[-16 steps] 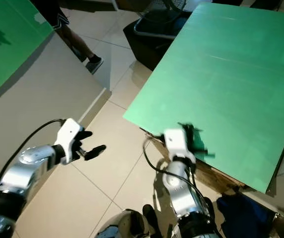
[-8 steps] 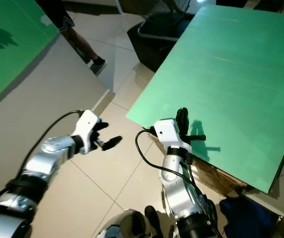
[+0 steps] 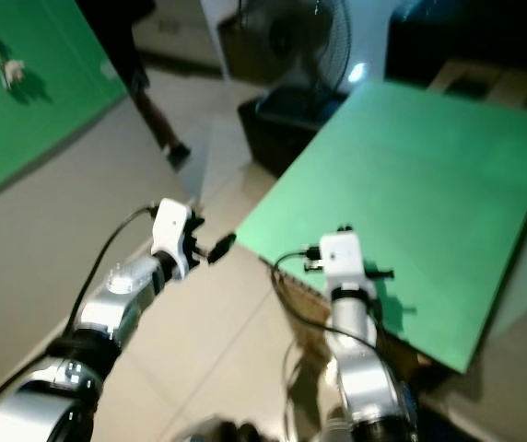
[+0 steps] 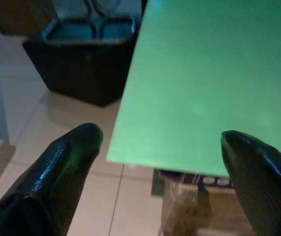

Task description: Hang keys on a hook

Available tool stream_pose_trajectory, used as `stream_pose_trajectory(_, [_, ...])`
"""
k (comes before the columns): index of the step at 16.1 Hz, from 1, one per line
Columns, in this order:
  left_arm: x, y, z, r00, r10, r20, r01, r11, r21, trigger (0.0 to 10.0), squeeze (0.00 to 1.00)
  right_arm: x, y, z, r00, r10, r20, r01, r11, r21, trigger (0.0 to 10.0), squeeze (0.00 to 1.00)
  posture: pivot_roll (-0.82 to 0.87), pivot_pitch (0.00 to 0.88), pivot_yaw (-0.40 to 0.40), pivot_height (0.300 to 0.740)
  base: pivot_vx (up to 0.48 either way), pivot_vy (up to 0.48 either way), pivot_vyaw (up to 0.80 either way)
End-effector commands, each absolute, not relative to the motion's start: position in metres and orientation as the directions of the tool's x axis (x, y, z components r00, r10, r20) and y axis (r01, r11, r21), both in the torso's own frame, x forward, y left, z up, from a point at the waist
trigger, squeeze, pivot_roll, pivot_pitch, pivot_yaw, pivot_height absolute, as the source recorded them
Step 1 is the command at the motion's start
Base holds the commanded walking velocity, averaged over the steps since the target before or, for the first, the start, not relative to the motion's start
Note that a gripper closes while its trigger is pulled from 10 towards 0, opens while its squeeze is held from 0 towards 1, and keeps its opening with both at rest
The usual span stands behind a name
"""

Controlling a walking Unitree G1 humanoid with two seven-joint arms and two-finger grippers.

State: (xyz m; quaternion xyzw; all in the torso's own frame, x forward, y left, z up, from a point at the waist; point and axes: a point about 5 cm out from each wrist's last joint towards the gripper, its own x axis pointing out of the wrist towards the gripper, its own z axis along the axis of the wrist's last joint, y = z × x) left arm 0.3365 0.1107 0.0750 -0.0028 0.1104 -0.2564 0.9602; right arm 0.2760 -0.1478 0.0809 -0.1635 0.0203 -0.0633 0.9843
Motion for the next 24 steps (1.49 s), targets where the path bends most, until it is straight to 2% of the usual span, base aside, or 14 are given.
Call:
stream_pose_trajectory(1, [0.335,0.121,0.069,0.870,-0.440,-0.223,0.437,0.897,-0.065,10.0,0.00,0.280,-0.145,0.079,0.993,-0.113,-0.048,0.093,0.948,-0.305,0.0,0.00,-0.24,0.000,0.172,0.722,0.000,0.000,0.00])
stream_pose_trajectory(5, [0.339,0.121,0.067,0.909,-0.357,-0.213,0.353,0.934,-0.058,10.0,0.00,0.288,-0.148,0.068,0.992,-0.065,-0.111,0.029,0.954,-0.297,0.0,0.00,-0.21,0.000,0.111,0.722,0.000,0.000,0.00])
stream_pose_trajectory(7, [0.340,0.120,0.067,0.914,-0.345,-0.211,0.341,0.938,-0.056,10.0,0.00,0.289,-0.146,0.065,0.992,-0.031,-0.121,-0.008,0.951,-0.310,0.0,0.00,-0.21,0.000,0.108,0.722,0.000,0.000,0.00])
stream_pose_trajectory(9, [0.342,0.125,0.065,0.929,-0.296,-0.223,0.287,0.955,-0.074,10.0,0.00,0.291,-0.152,0.062,0.990,-0.061,-0.126,0.018,0.946,-0.322,0.0,0.00,-0.21,0.000,0.109,0.722,0.000,0.000,0.00])
stream_pose_trajectory(12, [0.341,0.123,0.063,0.931,-0.282,-0.233,0.278,0.959,-0.053,10.0,0.00,0.288,-0.158,0.056,0.985,-0.081,-0.154,0.024,0.939,-0.342,0.0,0.00,-0.22,0.000,0.115,0.722,0.000,0.000,0.00])
stream_pose_trajectory(13, [0.341,0.122,0.062,0.929,-0.286,-0.234,0.285,0.958,-0.040,10.0,0.00,0.287,-0.160,0.051,0.980,-0.088,-0.178,0.022,0.938,-0.346,10.0,0.00,-0.22,0.000,0.119,0.722,0.000,0.000,0.00])
stream_pose_trajectory(20, [0.346,0.122,0.067,0.932,-0.274,-0.237,0.286,0.958,0.019,10.0,0.00,0.283,-0.155,0.044,0.982,-0.068,-0.178,0.005,0.943,-0.332,10.0,0.00,-0.23,0.000,0.147,0.722,0.196,0.277,0.00])
stream_pose_trajectory(24, [0.347,0.121,0.067,0.935,-0.270,-0.229,0.281,0.960,0.017,10.0,0.00,0.284,-0.155,0.041,0.980,-0.067,-0.190,-0.001,0.942,-0.336,10.0,0.00,-0.22,0.000,0.145,0.722,0.000,0.000,0.59])
